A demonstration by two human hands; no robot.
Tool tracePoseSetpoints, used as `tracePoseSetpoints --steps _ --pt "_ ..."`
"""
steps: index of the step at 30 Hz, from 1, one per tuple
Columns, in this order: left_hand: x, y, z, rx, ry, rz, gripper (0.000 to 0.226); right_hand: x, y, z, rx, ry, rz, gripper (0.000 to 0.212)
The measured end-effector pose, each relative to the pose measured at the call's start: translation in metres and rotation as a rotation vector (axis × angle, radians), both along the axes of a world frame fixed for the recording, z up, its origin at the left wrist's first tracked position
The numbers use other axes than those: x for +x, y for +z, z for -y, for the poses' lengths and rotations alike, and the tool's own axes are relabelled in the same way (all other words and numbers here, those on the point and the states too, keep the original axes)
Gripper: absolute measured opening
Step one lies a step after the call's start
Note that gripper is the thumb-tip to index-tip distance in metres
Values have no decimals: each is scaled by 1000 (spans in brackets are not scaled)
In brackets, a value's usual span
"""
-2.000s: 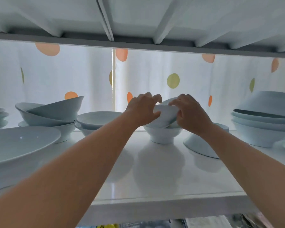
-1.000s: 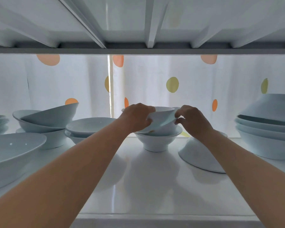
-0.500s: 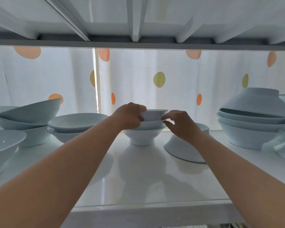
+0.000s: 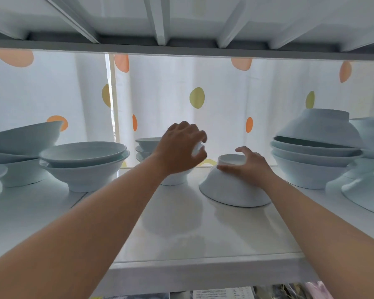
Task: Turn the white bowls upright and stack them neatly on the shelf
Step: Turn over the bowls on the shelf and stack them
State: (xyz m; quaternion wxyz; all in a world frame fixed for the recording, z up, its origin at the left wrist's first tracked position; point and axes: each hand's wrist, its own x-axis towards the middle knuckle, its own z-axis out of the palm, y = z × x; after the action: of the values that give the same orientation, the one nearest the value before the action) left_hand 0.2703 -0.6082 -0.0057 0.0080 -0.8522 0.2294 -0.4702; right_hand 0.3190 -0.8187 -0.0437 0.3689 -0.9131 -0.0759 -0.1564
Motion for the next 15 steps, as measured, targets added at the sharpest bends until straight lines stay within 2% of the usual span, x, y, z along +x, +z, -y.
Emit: tracePoseSetpoints --steps 2,8,10,12,15 --pt "2 -6 9 41 -68 80 25 0 0 -1 7 1 -7 80" --pt "3 -18 23 46 -149 13 25 -3 -2 -2 83 -28 33 71" --pt "-4 -19 29 -12 -144 -98 22 -9 -1 0 126 -44 47 71" --pt "-8 -21 37 -75 -42 -283 24 -14 2 4 190 -80 72 69" --pt "-7 -22 50 -146 195 -564 45 -24 9 12 330 -145 107 64"
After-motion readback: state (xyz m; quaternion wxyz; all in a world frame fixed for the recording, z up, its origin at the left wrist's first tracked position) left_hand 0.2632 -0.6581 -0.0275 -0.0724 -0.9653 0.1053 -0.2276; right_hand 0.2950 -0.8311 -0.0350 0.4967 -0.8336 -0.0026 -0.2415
